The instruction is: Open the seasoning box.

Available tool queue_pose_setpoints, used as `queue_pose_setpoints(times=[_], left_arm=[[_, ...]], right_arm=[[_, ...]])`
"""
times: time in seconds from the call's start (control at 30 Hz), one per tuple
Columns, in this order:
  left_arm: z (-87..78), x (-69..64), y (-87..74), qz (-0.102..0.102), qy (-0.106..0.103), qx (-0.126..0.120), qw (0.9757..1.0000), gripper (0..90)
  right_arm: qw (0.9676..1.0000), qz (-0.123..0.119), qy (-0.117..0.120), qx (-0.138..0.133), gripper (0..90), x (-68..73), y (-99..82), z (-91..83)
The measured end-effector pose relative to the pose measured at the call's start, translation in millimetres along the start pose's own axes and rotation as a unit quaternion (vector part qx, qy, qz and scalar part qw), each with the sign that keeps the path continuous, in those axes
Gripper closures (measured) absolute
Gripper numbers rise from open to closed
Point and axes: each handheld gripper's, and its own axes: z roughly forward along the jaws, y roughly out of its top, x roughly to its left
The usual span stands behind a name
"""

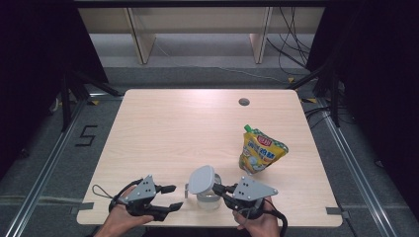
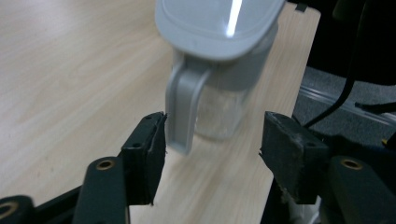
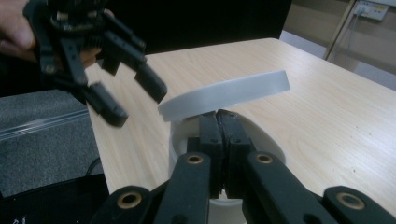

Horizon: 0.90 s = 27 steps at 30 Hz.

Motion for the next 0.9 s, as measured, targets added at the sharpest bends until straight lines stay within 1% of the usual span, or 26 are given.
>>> queue_pose_setpoints(times=[0.03, 0.07, 0.1, 0.13, 0.17, 0.2, 0.23, 0.27, 0.3, 0.33, 0.37, 0.43, 0.47, 0.5, 0.53, 0.57, 0.6, 0.63, 0.67, 0.7, 0.73, 0.77, 0.8, 0.83, 0.87, 0.9], left_arm=[[-0.4, -0.1, -5.4, 0.001, 0.000, 0.001, 1.0000, 37.3], [-0.9, -1.2, -9.2, -0.009, 0.006, 0.008, 0.9999, 35.9], [-0.1, -3.1, -13.6, -0.023, 0.005, 0.010, 0.9997, 34.8], [-0.4, -3.2, -16.8, -0.016, 0.009, 0.017, 0.9997, 33.7], [-0.8, -3.5, -18.9, -0.016, 0.007, 0.021, 0.9996, 33.5], [-1.5, -3.4, -21.3, -0.020, 0.011, 0.023, 0.9995, 33.1], [-3.7, -2.9, -21.9, -0.018, 0.014, 0.031, 0.9993, 32.2], [-4.2, -2.4, -22.2, -0.016, 0.011, 0.029, 0.9994, 31.9], [-5.4, -2.0, -23.1, -0.017, 0.018, 0.029, 0.9993, 31.5], [-7.5, -0.8, -22.8, -0.013, 0.019, 0.034, 0.9992, 31.3], [-8.5, -1.5, -23.2, -0.022, 0.019, 0.027, 0.9992, 31.2], [-9.4, -1.4, -24.9, -0.030, 0.020, 0.019, 0.9992, 31.1], [-11.5, 0.5, -25.2, -0.022, 0.023, 0.032, 0.9990, 31.0], [-11.2, 0.9, -26.7, -0.024, 0.025, 0.028, 0.9990, 30.9], [-12.0, 2.4, -27.8, -0.019, 0.030, 0.034, 0.9988, 30.9], [-12.1, 2.2, -28.5, -0.029, 0.030, 0.033, 0.9986, 30.9], [-12.6, 3.8, -29.4, -0.027, 0.035, 0.035, 0.9984, 30.9], [-13.0, 5.7, -30.0, -0.026, 0.041, 0.036, 0.9982, 30.9], [-12.9, 6.6, -30.5, -0.032, 0.037, 0.031, 0.9983, 30.9], [-13.9, 7.8, -30.3, -0.029, 0.042, 0.035, 0.9981, 31.0], [-13.4, 7.4, -30.5, -0.036, 0.041, 0.029, 0.9981, 31.0], [-12.9, 7.6, -30.4, -0.037, 0.040, 0.026, 0.9982, 31.0], [-14.3, 9.4, -30.3, -0.026, 0.042, 0.037, 0.9981, 31.0], [-13.2, 9.1, -30.9, -0.031, 0.042, 0.038, 0.9979, 31.0], [-12.2, 7.7, -31.2, -0.035, 0.039, 0.033, 0.9981, 31.0], [-12.8, 8.0, -30.8, -0.027, 0.040, 0.036, 0.9982, 30.9]], right_arm=[[1.0000, -0.002, 0.000, -0.001, 89.7, 0.4, 1.5, 0.4], [1.0000, 0.000, 0.001, -0.005, 89.7, 2.3, 3.1, 2.0], [1.0000, -0.004, 0.004, -0.001, 89.7, 2.0, 4.2, 2.0], [1.0000, -0.006, 0.005, -0.003, 89.7, 2.8, 5.5, 3.3], [1.0000, -0.005, 0.000, -0.008, 89.6, 3.9, 6.5, 4.9], [0.9999, -0.008, 0.002, -0.008, 89.6, 4.5, 7.9, 6.3], [1.0000, 0.000, 0.001, -0.005, 89.6, 6.5, 9.2, 7.8], [0.9999, -0.013, 0.005, -0.009, 89.6, 6.0, 10.7, 10.5], [0.9998, -0.015, 0.011, -0.004, 89.6, 6.1, 12.1, 11.2], [0.9998, -0.019, 0.007, -0.008, 89.6, 7.1, 13.3, 13.3], [0.9997, -0.020, 0.008, -0.009, 89.6, 8.7, 14.5, 15.4], [0.9996, -0.024, 0.013, -0.008, 89.7, 10.8, 16.5, 18.3], [0.9996, -0.025, 0.014, -0.004, 89.6, 12.3, 17.0, 19.4], [0.9995, -0.027, 0.014, -0.006, 89.6, 13.3, 17.4, 20.8], [0.9995, -0.027, 0.014, -0.006, 89.6, 14.8, 17.3, 22.1], [0.9993, -0.029, 0.022, -0.003, 89.6, 15.5, 17.3, 23.4], [0.9995, -0.025, 0.017, -0.005, 89.6, 17.3, 17.5, 24.5], [0.9994, -0.030, 0.018, -0.003, 89.6, 17.5, 17.8, 25.4], [0.9994, -0.024, 0.024, 0.000, 89.6, 18.9, 18.0, 25.9], [0.9994, -0.029, 0.021, -0.003, 89.6, 19.2, 18.3, 27.1], [0.9993, -0.026, 0.026, 0.002, 89.4, 20.2, 18.6, 27.1], [0.9992, -0.027, 0.030, 0.000, 89.3, 20.4, 18.7, 28.4], [0.9992, -0.028, 0.029, 0.000, 89.2, 21.1, 18.9, 29.5], [0.9992, -0.029, 0.028, -0.001, 89.1, 21.7, 18.8, 30.4], [0.9992, -0.028, 0.029, -0.001, 88.9, 21.9, 18.9, 30.8], [0.9992, -0.029, 0.029, 0.000, 88.7, 21.8, 18.8, 30.6]])
